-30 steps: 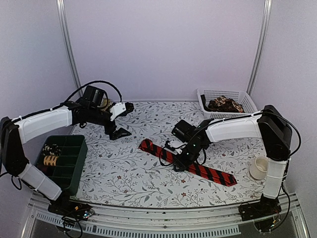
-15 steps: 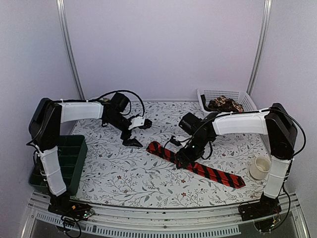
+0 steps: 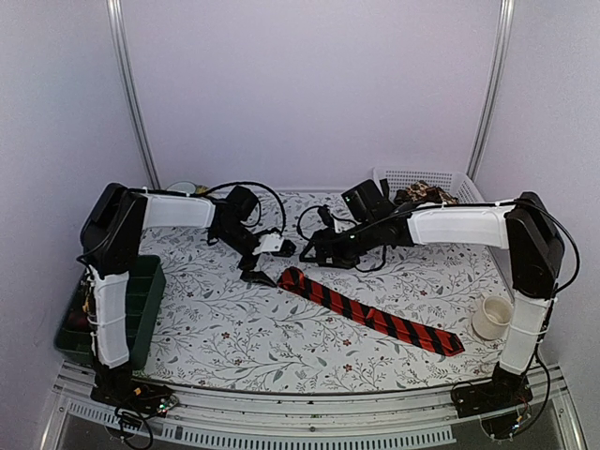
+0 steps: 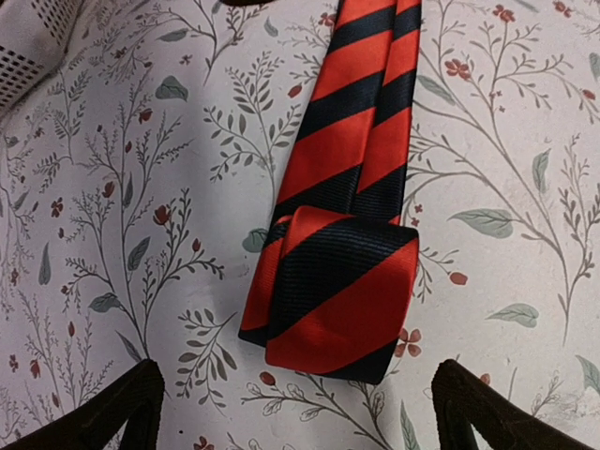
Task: Roll the ties
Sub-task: Roll the tie at the center of the board.
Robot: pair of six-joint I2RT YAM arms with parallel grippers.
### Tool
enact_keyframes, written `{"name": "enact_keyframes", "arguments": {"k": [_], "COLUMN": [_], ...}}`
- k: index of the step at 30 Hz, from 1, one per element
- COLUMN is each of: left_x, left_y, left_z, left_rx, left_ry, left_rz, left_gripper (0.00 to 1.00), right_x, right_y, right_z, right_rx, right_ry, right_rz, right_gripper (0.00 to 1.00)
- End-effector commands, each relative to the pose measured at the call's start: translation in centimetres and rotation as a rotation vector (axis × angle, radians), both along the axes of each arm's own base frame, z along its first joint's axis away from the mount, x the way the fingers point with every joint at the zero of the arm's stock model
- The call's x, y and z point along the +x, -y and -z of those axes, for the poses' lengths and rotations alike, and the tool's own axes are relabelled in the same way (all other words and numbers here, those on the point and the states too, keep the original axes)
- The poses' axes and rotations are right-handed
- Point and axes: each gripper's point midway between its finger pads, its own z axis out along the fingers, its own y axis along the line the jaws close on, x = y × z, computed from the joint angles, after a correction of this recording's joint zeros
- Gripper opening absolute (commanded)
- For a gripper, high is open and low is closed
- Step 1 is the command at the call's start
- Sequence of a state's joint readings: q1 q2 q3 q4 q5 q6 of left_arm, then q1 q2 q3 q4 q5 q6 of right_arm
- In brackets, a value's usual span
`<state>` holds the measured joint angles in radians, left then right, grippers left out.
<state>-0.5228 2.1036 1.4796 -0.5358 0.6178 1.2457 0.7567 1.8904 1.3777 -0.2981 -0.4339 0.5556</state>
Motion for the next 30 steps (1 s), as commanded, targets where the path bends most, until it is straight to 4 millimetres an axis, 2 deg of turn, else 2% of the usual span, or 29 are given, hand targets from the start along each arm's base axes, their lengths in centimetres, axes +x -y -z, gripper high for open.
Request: {"name": "enact_keyframes", "arguments": {"k": [1,6,8,14,18,24,30], "left_x": [-0.3,-0.4,-0.4,-1.1,-0.9,-0.8,-1.4], "left_y": [1.0,1.5,1.7,2.3,2.5,3.0,3.2], "left_z": [-0.4,0.4,0.8,1.5,1.5,1.8,1.8], "left_rx": [-0.013,-0.025,-0.026,-0.013,-0.019,-0.03,-0.03], "left_ry": [0.036,0.015,0.001,-0.046,-0.052,-0.088,-0.105], "left_rz": [0.072,0.09,0.096,0.123,0.119,0.112,0.129], "left_gripper": [1.0,1.0,1.0,0.97,0.91,0.77,0.72], "right_x": [1.1,1.7,1.6,1.9,2.1,2.1,1.9], "right_y": [-1.6,-2.0,-1.9,-2.5,-2.4,-2.5,-3.2], "right_z": [-0.7,0.9,2.5,5.2,7.1,8.9,10.2], "right_rx": [0.169,0.238,0.238,0.241,0.244,0.285,0.321], "right_ry": [-0.095,-0.195,-0.241,-0.325,-0.373,-0.426,-0.493], "right_rz": [0.122,0.222,0.251,0.285,0.323,0.344,0.348], "right_gripper": [0.64,0.62,0.62,0.61,0.61,0.59,0.56]}}
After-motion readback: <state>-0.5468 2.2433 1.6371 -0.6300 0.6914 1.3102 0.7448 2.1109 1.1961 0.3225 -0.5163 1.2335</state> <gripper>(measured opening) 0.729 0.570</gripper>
